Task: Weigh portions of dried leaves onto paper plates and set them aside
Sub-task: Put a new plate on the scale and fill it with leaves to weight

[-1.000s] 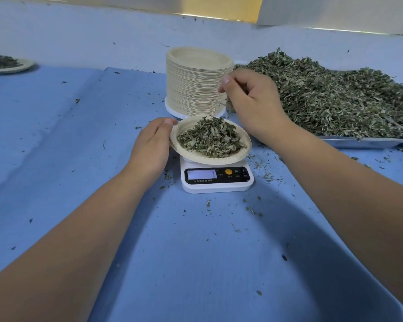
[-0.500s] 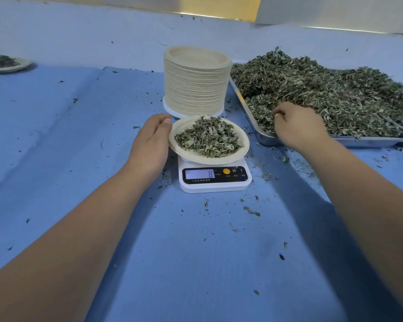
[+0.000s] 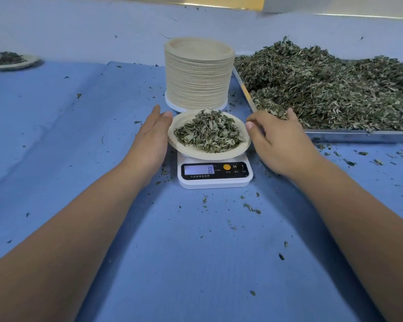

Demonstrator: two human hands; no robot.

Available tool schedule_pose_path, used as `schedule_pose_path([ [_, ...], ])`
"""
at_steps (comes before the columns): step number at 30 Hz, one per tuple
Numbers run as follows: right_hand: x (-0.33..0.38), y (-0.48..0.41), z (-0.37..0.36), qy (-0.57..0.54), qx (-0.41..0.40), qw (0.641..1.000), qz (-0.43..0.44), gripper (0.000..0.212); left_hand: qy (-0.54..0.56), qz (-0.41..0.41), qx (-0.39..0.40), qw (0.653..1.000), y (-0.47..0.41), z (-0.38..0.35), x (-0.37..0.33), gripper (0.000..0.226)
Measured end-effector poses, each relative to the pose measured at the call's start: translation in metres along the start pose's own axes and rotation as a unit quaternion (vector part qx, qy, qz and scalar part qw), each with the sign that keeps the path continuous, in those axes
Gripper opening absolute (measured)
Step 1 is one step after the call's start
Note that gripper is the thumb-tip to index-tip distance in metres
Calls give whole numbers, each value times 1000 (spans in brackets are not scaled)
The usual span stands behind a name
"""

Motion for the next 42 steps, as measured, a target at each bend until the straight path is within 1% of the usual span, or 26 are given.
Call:
schedule_pose_path([
  [3,-2,0,-1,-19,9,1000,-17,35,-19,-11,17,1000,3,-3,0,62],
  [5,-2,1,-2,-38,15,999,-17,34,-14,-12,27,999,4,-5,-2,64],
  [8,-2,3,-2,-62,12,998,-22,30,5,4,37,999,4,-7,-4,77],
  [10,-1,3,-1,-73,9,997,-26,30,19,15,42,999,5,-9,-5,81],
  [12,2,4,-1,-81,9,996,-25,30,39,18,44,998,6,-10,-6,85],
  [16,5,5,0,-98,5,995,-20,29,70,19,55,996,6,-11,-9,103],
  [19,8,4,2,-113,7,993,-22,29,77,28,61,995,6,-10,-11,108],
  [22,11,4,6,-121,-7,992,-19,28,76,42,62,994,6,-9,-14,110],
  [24,13,4,8,-116,-12,993,-19,28,86,55,61,993,5,-9,-15,107],
  [25,14,4,8,-110,-10,994,-19,29,98,61,59,992,4,-10,-15,101],
  [28,14,4,7,-92,-1,996,-22,30,128,56,59,988,1,-12,-17,72],
  [29,14,4,7,-90,0,996,-24,30,128,55,66,988,2,-13,-18,68],
  [32,13,3,5,-88,11,996,-25,31,90,66,69,991,2,-15,-15,71],
  [34,14,3,3,-74,27,997,-23,32,59,69,47,995,1,-13,-13,73],
  [36,14,4,2,-70,31,997,-19,31,54,66,24,996,1,-10,-12,74],
  [38,14,4,4,-73,8,997,-17,29,47,64,5,997,0,-7,-9,73],
  [41,10,6,12,-111,-56,992,-10,26,3,61,-20,998,2,-4,-5,85],
  [42,8,7,15,-126,-78,989,-7,25,-6,57,-27,998,4,-5,-5,86],
])
Point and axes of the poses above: each hand's wrist, its own y-axis away from the middle knuckle, its own z-axis out of the back of the hand, x = y × z, the point moved 3 cm from there along -y, towards the middle knuckle, and after that the axes turned 1 degree about -z, right-handed, at the moved point
